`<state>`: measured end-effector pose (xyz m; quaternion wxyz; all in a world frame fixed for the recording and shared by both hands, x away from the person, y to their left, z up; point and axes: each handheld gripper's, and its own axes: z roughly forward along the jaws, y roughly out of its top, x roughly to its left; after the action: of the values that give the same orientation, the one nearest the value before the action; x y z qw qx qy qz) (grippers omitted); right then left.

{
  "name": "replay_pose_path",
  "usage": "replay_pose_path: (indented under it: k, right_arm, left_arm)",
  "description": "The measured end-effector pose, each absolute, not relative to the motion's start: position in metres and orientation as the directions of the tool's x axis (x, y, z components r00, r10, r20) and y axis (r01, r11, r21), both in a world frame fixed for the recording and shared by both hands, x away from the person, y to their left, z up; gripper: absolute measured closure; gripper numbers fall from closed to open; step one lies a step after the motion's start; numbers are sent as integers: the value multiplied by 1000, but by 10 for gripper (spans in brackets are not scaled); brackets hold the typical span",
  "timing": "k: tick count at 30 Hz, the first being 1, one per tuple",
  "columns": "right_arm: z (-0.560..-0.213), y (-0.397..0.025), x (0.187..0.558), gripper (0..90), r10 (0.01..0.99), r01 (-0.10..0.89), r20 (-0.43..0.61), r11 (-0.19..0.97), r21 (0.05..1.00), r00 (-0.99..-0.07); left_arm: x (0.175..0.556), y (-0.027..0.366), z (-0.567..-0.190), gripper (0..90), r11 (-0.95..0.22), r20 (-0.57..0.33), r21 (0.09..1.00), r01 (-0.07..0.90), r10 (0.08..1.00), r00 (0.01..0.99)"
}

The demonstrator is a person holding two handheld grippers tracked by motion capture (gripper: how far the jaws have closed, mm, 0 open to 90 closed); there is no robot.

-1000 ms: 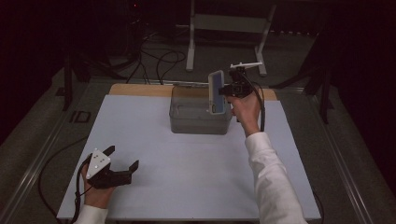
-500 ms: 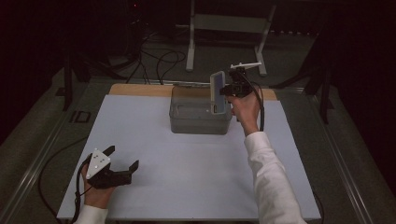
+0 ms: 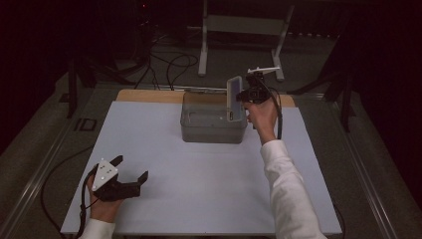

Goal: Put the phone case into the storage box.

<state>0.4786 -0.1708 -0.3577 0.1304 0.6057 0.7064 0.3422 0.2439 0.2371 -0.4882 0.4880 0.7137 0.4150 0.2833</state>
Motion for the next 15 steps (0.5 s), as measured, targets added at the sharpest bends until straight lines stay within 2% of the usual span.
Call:
replay_pose_path:
  k: [15]
  right_arm:
    - [-363,-173,484,819,952,773,225,20,634,-209]
  left_arm:
    - [244,237,-488,3,-179,-1,931,317,868,496]
